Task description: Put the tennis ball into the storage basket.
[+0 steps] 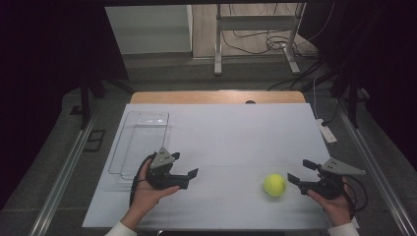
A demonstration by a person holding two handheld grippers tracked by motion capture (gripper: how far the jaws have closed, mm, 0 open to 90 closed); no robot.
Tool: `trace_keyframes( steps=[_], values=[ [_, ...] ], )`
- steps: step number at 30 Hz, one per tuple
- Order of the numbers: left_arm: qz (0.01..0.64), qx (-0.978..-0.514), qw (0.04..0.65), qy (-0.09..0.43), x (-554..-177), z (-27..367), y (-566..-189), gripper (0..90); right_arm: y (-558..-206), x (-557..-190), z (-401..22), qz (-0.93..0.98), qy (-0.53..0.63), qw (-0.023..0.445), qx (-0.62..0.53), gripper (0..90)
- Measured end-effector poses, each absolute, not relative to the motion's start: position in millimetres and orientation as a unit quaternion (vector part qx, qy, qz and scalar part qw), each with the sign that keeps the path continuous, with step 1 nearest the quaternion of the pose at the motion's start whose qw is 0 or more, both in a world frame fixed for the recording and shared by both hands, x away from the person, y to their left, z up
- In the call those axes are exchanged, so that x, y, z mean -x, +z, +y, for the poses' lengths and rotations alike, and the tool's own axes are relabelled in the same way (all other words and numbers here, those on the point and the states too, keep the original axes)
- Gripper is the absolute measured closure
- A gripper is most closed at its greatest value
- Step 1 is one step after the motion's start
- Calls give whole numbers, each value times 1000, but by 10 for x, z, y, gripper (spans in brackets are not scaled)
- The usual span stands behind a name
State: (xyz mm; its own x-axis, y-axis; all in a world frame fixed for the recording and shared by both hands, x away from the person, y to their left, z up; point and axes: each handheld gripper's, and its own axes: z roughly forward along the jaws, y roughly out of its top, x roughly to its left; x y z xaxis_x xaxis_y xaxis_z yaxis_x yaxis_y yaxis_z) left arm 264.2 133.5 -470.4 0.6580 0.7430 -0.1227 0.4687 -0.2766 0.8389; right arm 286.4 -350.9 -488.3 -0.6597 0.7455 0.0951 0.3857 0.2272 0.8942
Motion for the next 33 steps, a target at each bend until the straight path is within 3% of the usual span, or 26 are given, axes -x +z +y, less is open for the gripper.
trace_keyframes(
  steps=[33],
  values=[
    [343, -812, 459, 110, -2854, 795, -4581, 135, -4885, -2868, -3503, 764, 497, 182, -369, 142]
  ],
)
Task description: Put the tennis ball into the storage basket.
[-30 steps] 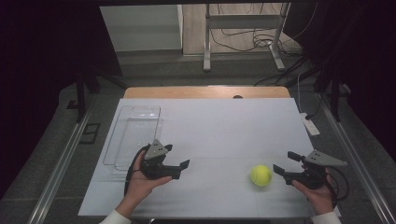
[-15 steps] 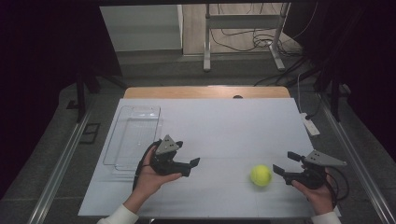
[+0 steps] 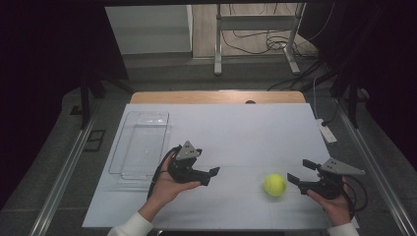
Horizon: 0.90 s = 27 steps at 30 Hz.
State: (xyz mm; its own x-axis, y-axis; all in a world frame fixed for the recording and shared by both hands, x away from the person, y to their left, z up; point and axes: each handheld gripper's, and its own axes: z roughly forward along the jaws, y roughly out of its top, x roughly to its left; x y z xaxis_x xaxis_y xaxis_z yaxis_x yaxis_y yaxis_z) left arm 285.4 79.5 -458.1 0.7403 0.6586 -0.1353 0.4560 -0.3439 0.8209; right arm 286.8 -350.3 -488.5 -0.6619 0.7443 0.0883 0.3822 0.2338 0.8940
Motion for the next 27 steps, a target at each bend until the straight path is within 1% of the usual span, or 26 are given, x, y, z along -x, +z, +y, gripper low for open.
trace_keyframes(
  steps=[10, 27],
  values=[
    [338, -819, 455, 95, -2906, 697, -4608, 128, -4889, -2871, -3498, 766, 495, 181, -369, 142],
    [322, -832, 446, 75, -3002, 408, -4695, 115, -4893, -2875, -3498, 766, 494, 181, -369, 143]
  ],
)
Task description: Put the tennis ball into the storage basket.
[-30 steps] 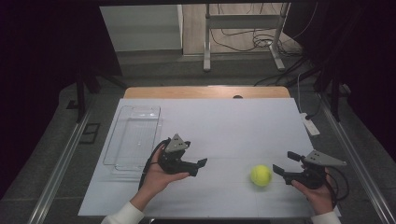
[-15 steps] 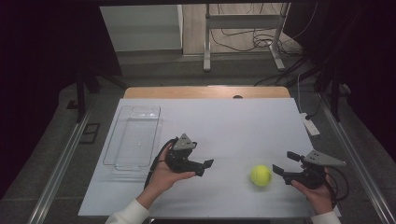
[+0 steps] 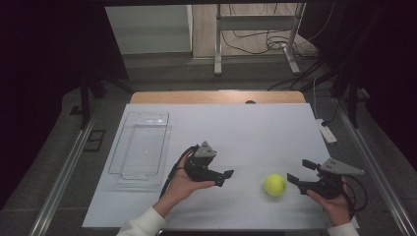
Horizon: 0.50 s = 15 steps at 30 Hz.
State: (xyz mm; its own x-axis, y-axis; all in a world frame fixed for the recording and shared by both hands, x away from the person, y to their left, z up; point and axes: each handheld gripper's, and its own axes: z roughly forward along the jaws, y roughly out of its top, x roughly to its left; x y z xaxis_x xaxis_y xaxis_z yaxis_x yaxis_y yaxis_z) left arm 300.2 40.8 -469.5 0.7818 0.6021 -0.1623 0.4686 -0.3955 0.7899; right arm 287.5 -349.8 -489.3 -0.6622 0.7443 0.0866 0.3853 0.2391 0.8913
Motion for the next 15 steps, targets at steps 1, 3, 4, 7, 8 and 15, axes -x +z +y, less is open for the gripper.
trace_keyframes(
  steps=[1, 3, 4, 7, 8, 15],
  values=[
    [320, -833, 446, 75, -3004, 398, -4698, 115, -4892, -2874, -3498, 766, 495, 182, -369, 143],
    [319, -833, 445, 74, -3007, 373, -4705, 115, -4891, -2873, -3500, 766, 495, 182, -369, 143],
    [318, -834, 445, 73, -3009, 359, -4708, 115, -4891, -2874, -3501, 765, 495, 182, -369, 143],
    [315, -835, 446, 70, -3015, 325, -4714, 114, -4894, -2877, -3504, 764, 496, 182, -371, 143],
    [314, -835, 446, 69, -3016, 316, -4715, 114, -4895, -2877, -3505, 764, 496, 182, -371, 143],
    [305, -842, 442, 59, -3024, 203, -4744, 99, -4903, -2880, -3501, 765, 494, 182, -372, 143]
  ],
)
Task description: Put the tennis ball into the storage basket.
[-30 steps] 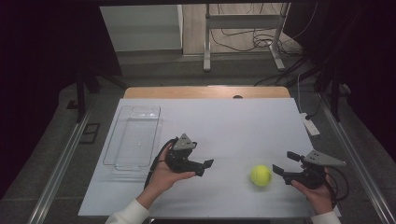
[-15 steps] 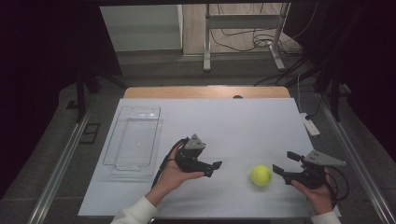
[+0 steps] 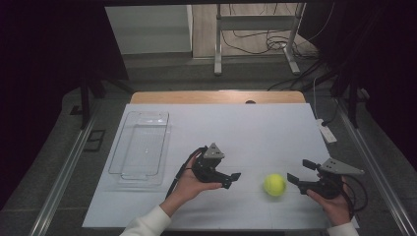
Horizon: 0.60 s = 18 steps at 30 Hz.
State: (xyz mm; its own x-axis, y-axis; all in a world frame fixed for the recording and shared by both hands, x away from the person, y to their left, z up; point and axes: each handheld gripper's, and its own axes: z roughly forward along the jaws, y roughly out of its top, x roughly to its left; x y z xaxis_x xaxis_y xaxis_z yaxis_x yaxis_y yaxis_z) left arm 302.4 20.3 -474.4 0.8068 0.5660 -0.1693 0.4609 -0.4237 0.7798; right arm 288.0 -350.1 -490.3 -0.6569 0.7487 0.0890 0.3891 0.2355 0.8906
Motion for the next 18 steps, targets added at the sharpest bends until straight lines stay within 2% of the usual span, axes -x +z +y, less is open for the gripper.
trace_keyframes(
  steps=[18],
  values=[
    [289, -851, 436, 49, -3033, 32, -4791, 96, -4909, -2884, -3501, 766, 491, 182, -372, 143]
  ],
)
